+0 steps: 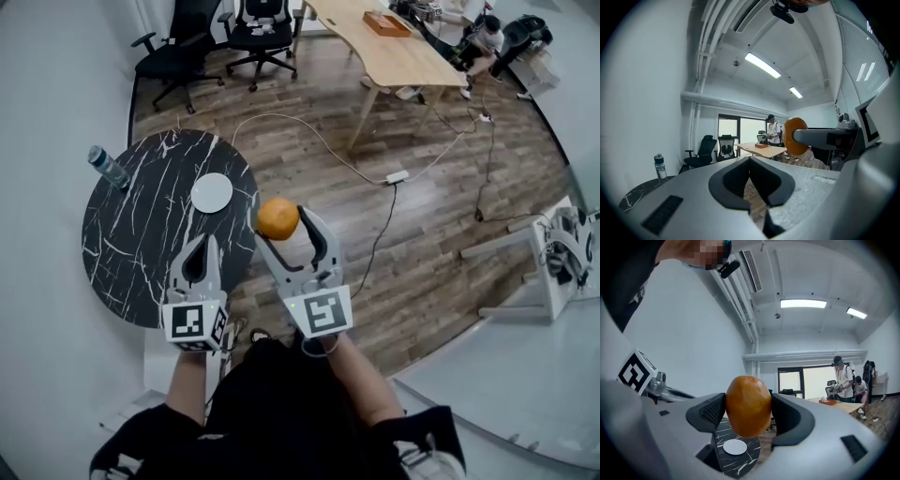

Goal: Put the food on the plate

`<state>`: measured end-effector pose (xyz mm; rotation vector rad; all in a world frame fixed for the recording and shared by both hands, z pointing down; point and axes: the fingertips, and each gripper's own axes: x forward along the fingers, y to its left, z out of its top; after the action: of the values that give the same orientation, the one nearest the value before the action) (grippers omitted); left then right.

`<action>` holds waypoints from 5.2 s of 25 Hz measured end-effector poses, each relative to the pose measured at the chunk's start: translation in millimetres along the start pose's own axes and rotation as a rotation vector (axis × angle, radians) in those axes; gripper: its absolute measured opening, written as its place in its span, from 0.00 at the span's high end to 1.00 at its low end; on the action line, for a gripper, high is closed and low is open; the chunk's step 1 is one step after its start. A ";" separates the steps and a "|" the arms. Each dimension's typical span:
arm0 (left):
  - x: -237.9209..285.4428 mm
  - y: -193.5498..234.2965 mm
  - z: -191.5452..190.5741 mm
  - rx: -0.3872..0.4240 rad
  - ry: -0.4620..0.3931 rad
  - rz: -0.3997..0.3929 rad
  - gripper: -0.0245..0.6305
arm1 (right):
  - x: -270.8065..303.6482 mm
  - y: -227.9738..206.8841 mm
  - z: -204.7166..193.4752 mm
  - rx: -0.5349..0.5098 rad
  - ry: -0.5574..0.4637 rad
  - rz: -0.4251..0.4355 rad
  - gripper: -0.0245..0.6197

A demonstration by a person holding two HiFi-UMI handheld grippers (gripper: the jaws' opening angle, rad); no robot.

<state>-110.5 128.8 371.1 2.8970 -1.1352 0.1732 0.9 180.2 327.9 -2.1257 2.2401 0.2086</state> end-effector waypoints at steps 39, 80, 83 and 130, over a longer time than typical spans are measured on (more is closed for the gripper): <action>319.4 -26.7 1.2 -0.001 0.117 0.107 0.96 | 186.8 -264.2 -55.2 -0.103 0.016 0.247 0.49; 135.9 235.1 -97.5 -0.367 0.156 1.091 0.96 | 371.2 82.8 -117.4 -0.629 0.056 1.596 0.49; 133.5 229.7 -110.3 -0.407 0.165 1.142 0.96 | 368.4 93.6 -133.2 -0.643 0.081 1.668 0.49; 134.3 110.6 -298.7 -0.800 0.337 1.383 0.96 | 283.6 123.8 -426.7 -1.022 0.692 1.952 0.49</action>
<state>-115.8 -24.1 681.1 1.0276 -2.1677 0.1434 -113.2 -150.0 722.7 1.2583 3.9725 0.7422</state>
